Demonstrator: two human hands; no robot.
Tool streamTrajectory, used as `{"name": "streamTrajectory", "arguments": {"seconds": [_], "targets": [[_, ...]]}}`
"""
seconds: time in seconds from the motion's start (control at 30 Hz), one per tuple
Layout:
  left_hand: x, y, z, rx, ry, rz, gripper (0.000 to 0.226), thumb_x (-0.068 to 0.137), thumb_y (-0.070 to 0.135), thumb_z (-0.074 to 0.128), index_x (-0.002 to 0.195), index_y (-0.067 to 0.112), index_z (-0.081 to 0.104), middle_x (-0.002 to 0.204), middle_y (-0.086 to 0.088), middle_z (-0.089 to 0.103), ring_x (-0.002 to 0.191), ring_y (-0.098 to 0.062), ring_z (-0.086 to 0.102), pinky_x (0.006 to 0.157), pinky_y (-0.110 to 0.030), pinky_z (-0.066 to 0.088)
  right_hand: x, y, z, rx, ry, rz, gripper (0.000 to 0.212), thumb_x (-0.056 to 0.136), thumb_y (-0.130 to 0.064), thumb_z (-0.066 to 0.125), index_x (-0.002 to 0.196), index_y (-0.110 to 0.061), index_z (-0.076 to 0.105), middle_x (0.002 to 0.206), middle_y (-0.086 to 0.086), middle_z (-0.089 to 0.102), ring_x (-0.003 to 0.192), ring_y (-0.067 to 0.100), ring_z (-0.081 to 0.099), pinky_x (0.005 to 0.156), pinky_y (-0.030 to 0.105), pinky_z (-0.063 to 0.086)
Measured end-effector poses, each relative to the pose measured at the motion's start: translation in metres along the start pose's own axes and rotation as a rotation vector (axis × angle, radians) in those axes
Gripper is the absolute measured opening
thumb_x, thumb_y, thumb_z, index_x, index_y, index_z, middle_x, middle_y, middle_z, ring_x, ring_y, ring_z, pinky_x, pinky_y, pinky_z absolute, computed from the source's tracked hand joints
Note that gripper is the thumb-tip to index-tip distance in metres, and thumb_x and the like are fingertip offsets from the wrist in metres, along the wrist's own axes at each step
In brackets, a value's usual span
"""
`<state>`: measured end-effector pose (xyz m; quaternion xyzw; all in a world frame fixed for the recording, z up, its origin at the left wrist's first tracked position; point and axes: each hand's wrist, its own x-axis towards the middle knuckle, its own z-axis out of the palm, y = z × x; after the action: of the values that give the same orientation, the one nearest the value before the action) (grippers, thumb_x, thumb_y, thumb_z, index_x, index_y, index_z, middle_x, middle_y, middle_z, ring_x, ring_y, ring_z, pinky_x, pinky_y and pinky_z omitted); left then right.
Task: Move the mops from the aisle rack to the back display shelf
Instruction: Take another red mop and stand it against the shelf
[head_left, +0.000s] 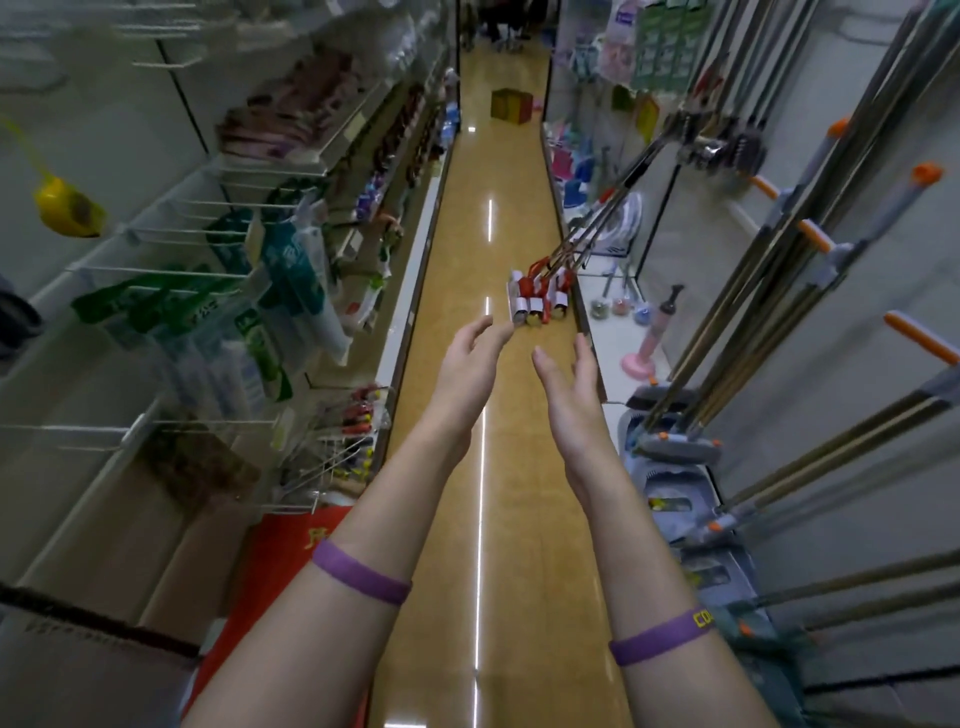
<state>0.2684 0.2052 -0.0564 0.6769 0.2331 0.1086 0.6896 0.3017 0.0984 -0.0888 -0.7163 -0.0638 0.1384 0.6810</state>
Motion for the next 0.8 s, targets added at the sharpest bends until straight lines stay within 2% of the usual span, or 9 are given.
{"name": "streamTrajectory", "arguments": {"seconds": [0.23,0.4,0.6,0.8], "targets": [[0.11,0.007,0.028,0.009,0.007,-0.007,0.059,0.097,0.045,0.05,0.15,0.023,0.037,0.151,0.0,0.041,0.139,-0.018,0.036,0.094,-0.03,0.03,0.116,-0.004,-0.005,0.018,0.007,-0.017,0.075,0.097,-0.051,0.053,0.158,-0.035,0.012,0.166,-0.003,0.013,0.152,0.014,0.013,0.104,0.029,0.023],[0.217,0.024,0.06,0.015,0.05,0.03,0.059,0.097,0.045,0.05,0.15,0.024,0.037,0.152,0.001,0.041,0.138,-0.016,0.036,0.094,-0.029,0.03,0.237,-0.011,-0.019,0.043,-0.027,-0.085,0.074,0.097,-0.05,0.054,0.158,-0.032,0.016,0.165,-0.005,0.02,0.151,0.015,0.018,0.113,0.033,0.024],[0.337,0.056,0.103,0.031,0.1,0.031,0.058,0.096,0.047,0.05,0.149,0.026,0.038,0.152,0.001,0.041,0.138,-0.018,0.037,0.097,-0.031,0.031,0.376,-0.035,-0.036,0.074,-0.062,-0.101,0.073,0.098,-0.047,0.054,0.158,-0.03,0.018,0.163,-0.008,0.025,0.15,0.011,0.023,0.111,0.028,0.026],[0.434,0.077,0.116,0.062,0.122,0.015,0.059,0.097,0.047,0.049,0.151,0.029,0.034,0.155,0.002,0.036,0.141,-0.019,0.034,0.096,-0.031,0.03,0.478,-0.048,-0.042,0.05,-0.129,-0.084,0.074,0.098,-0.047,0.053,0.159,-0.03,0.014,0.165,-0.011,0.018,0.15,0.008,0.018,0.108,0.025,0.023]]}}
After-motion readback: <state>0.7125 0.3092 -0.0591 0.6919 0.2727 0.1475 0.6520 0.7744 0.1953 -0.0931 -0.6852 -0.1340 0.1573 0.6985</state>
